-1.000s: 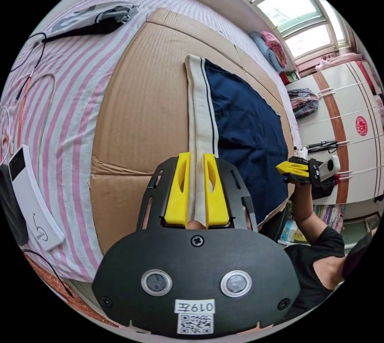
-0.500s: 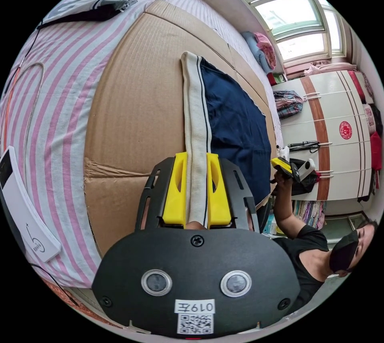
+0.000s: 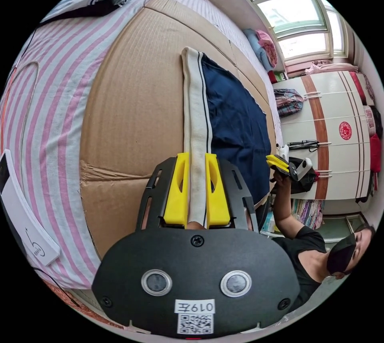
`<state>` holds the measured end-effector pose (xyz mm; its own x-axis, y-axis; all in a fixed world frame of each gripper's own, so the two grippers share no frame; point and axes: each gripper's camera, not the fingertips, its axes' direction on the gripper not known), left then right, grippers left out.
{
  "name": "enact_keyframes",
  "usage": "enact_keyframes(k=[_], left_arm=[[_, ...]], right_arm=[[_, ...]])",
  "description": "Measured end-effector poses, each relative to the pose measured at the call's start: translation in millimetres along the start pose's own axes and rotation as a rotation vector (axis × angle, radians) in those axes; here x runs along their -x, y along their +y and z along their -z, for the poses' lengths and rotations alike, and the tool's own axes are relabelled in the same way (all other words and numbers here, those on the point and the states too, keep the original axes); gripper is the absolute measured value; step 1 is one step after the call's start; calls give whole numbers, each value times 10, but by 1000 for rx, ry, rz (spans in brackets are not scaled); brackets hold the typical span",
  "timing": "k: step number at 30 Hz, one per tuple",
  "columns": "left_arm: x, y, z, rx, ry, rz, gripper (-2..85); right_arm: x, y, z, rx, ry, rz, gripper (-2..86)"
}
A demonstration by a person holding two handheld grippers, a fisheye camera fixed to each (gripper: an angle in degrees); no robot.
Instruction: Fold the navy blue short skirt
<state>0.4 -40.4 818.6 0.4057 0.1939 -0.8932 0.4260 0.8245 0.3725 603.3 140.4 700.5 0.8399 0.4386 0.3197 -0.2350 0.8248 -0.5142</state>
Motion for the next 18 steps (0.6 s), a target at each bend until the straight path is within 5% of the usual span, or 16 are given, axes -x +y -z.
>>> enact_keyframes(k=[11, 18], left_arm=[[-88, 229, -274, -3, 69, -117, 14], [-162, 309, -393, -5, 9, -116, 11]], right_arm=[[839, -953, -744, 48, 35, 209, -5], [1149, -904, -1294, 128, 29, 250, 57]])
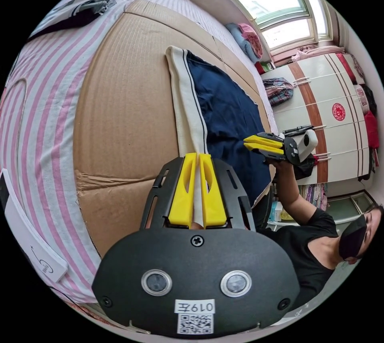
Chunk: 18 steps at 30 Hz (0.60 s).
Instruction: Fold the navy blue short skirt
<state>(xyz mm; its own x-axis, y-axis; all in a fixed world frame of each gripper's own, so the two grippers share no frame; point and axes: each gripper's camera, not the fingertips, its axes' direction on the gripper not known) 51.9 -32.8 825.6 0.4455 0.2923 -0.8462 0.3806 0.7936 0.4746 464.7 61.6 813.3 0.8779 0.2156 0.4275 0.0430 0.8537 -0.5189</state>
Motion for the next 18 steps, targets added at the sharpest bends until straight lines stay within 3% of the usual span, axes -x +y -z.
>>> enact_keyframes(k=[12, 18], left_arm=[[-56, 36, -67, 9, -69, 59, 12], [-118, 164, 173, -69, -23, 31, 14]], right_arm=[[397, 204, -289, 60, 71, 61, 67], [539, 547, 218, -109, 29, -7, 56]])
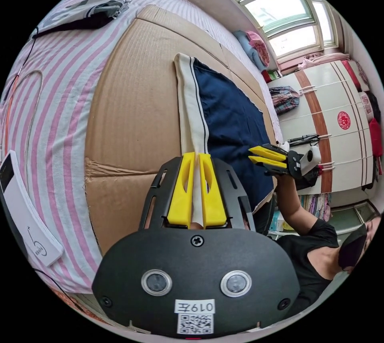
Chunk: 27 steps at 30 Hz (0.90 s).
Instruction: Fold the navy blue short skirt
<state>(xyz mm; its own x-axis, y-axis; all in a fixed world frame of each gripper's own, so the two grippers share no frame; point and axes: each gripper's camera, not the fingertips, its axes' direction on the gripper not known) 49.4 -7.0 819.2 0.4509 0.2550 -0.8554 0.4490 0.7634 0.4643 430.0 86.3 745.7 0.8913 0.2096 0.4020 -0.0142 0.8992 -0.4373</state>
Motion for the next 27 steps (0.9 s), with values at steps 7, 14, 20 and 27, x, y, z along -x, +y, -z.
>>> enact_keyframes(k=[7, 14, 20, 27], left_arm=[[45, 108, 109, 47, 6, 2, 10], [34, 73, 104, 102, -5, -5, 7], [2, -41, 242, 117, 6, -22, 9], [72, -199, 543, 97, -7, 15, 9]], right_arm=[[373, 646, 492, -53, 31, -12, 52], [868, 927, 512, 12, 32, 44, 73], [1324, 941, 475, 77, 121, 133, 77], [1422, 963, 638, 127, 155, 151, 66]])
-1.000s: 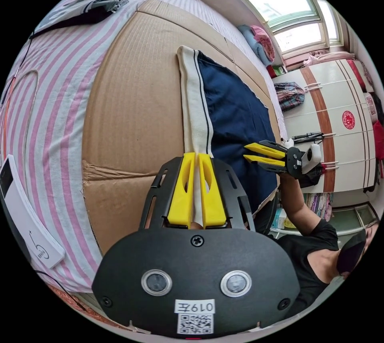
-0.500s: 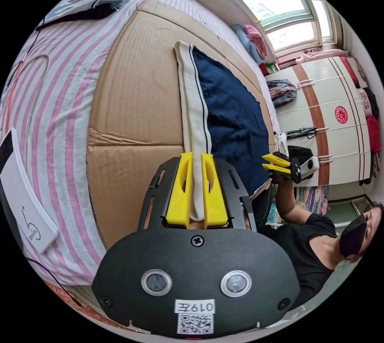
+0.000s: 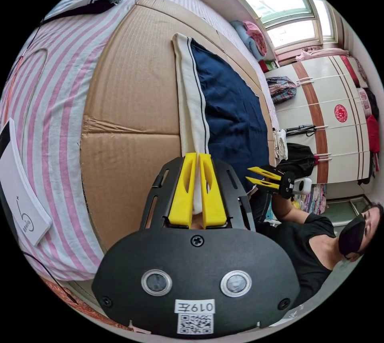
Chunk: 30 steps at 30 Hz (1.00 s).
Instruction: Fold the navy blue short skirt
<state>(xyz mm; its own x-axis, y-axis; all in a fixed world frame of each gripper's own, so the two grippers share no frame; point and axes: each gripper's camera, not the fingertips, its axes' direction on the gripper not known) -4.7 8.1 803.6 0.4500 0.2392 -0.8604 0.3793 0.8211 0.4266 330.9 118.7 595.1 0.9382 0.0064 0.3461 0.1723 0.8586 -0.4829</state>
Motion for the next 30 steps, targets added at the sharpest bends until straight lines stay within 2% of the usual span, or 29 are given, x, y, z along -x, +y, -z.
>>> enact_keyframes(k=[7, 12, 14, 19, 22, 30], left_arm=[[-36, -199, 281, 10, -44, 7, 10], [-205, -279, 621, -16, -139, -22, 11], [-274, -305, 710, -17, -176, -39, 11], [-287, -484, 989, -12, -180, -24, 10], [-285, -587, 1177, -16, -183, -13, 9], [-368, -902, 1741, -9, -191, 21, 10]], right_arm=[[-108, 133, 417, -35, 16, -24, 63], [-425, 477, 1071, -129, 148, -111, 65], [-924, 837, 1425, -135, 197, -253, 62], [-2616, 1962, 2013, -135, 138, -717, 52], [-3400, 2507, 2193, -95, 120, -905, 20], [-4563, 3029, 2273, -159, -254, -1070, 63]])
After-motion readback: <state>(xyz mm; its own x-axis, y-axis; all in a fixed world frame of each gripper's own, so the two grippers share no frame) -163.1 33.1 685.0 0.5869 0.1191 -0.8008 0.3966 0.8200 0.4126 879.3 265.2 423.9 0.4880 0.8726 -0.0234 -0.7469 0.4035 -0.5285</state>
